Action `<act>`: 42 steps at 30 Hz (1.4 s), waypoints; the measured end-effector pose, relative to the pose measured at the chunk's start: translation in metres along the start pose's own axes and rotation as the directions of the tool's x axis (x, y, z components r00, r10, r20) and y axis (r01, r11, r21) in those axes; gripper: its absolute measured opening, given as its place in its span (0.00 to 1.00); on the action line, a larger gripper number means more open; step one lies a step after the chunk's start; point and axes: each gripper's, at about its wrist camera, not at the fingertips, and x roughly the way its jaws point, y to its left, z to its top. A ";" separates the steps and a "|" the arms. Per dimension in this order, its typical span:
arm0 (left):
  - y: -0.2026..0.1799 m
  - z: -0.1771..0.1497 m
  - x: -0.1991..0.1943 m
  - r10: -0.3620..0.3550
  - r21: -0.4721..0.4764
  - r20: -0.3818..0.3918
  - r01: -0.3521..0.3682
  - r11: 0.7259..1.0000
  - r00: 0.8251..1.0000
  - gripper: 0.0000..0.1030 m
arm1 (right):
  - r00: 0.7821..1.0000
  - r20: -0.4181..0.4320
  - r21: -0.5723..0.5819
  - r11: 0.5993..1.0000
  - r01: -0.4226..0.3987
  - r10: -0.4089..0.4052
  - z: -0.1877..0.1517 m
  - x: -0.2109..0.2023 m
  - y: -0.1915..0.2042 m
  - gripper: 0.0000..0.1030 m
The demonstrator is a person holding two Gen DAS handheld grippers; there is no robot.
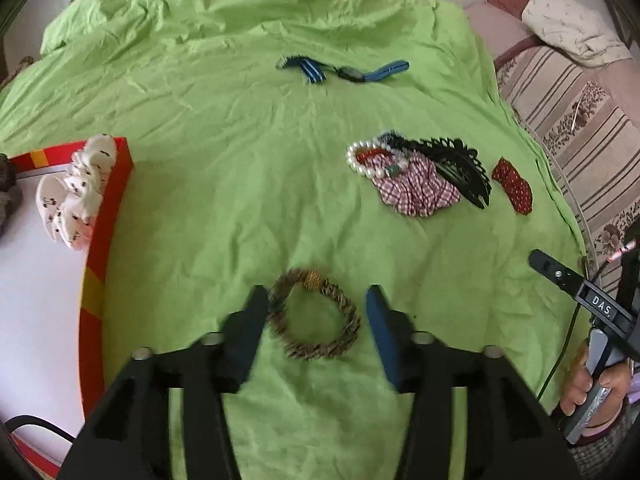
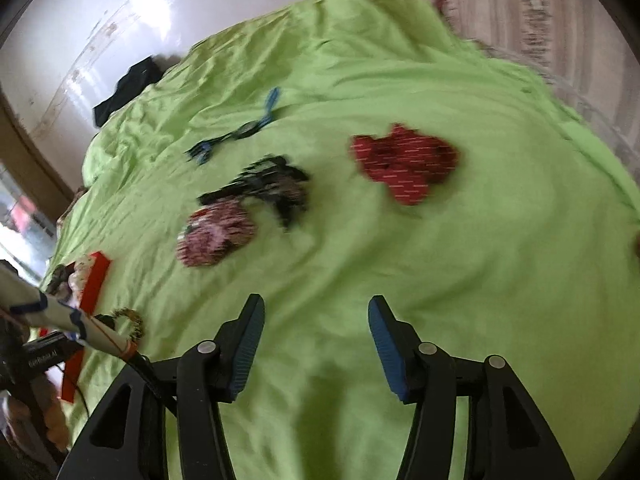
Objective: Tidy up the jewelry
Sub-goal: 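Grasp the leopard-print hair tie with left tool while right tool grasps red plaid scrunchie, then carry both items into the tray and open both tools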
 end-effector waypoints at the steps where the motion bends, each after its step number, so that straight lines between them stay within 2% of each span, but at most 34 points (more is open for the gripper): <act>1: 0.001 -0.001 0.001 0.002 0.000 0.001 -0.002 1.000 1.000 0.51 | 1.000 -0.012 -0.008 1.000 -0.017 0.017 0.003 0.008 0.007 0.58; 10: -0.010 -0.006 0.022 0.024 0.084 -0.036 -0.021 0.996 0.999 0.51 | 0.998 -0.024 -0.049 0.997 -0.056 0.054 0.040 0.064 0.062 0.67; 12: -0.017 -0.007 0.027 0.027 0.106 -0.047 -0.022 0.994 0.999 0.37 | 0.998 -0.038 -0.035 0.998 -0.055 0.054 0.044 0.079 0.066 0.67; 13: -0.019 -0.008 0.028 0.027 0.113 -0.052 -0.021 0.993 0.998 0.11 | 0.998 -0.044 -0.032 0.998 -0.055 0.054 0.045 0.084 0.067 0.67; 14: -0.021 -0.009 0.029 0.016 0.118 -0.064 -0.008 0.993 0.998 0.00 | 0.997 -0.054 -0.031 0.998 -0.053 0.051 0.046 0.089 0.069 0.64; 16: -0.025 -0.012 0.028 0.003 0.123 -0.064 0.005 0.992 0.998 0.00 | 0.996 -0.073 -0.027 0.998 -0.058 0.056 0.045 0.098 0.071 0.37; 17: -0.028 -0.013 0.026 0.000 0.129 -0.060 0.008 0.992 0.998 0.00 | 0.993 -0.095 -0.021 0.997 -0.073 0.071 0.044 0.103 0.073 0.16; 18: -0.029 -0.014 0.024 -0.007 0.128 -0.059 0.015 0.992 0.998 0.00 | 0.991 -0.106 -0.014 0.996 -0.088 0.086 0.044 0.105 0.073 0.11; 21: -0.033 -0.014 0.006 -0.044 0.110 -0.036 0.047 0.993 0.998 0.00 | 0.990 -0.095 -0.022 0.994 -0.105 0.102 0.040 0.095 0.076 0.06; 27: -0.033 -0.013 -0.044 -0.115 0.072 0.030 0.112 0.991 0.993 0.00 | 0.990 -0.061 -0.049 0.990 -0.130 0.127 0.029 0.052 0.080 0.06; 32: -0.027 -0.021 -0.083 -0.123 0.047 0.087 0.119 0.992 0.989 0.00 | 0.990 -0.028 -0.079 0.987 -0.143 0.141 0.019 0.011 0.085 0.06; 34: -0.019 -0.023 -0.088 -0.108 0.024 0.087 0.107 0.994 0.990 0.00 | 0.989 -0.018 -0.092 0.985 -0.146 0.145 0.013 -0.004 0.087 0.06; 37: -0.011 -0.022 -0.076 -0.115 -0.004 0.044 0.115 0.993 0.992 0.01 | 0.991 0.000 -0.107 0.985 -0.136 0.137 0.001 -0.026 0.087 0.06; 39: -0.009 -0.020 -0.057 -0.097 -0.006 0.012 0.097 0.995 0.995 0.04 | 0.990 0.002 -0.105 0.985 -0.137 0.138 -0.007 -0.035 0.085 0.06; 42: -0.013 -0.016 -0.029 -0.037 0.034 -0.017 0.037 0.999 0.999 0.26 | 0.991 0.001 -0.096 0.986 -0.135 0.136 -0.019 -0.043 0.080 0.06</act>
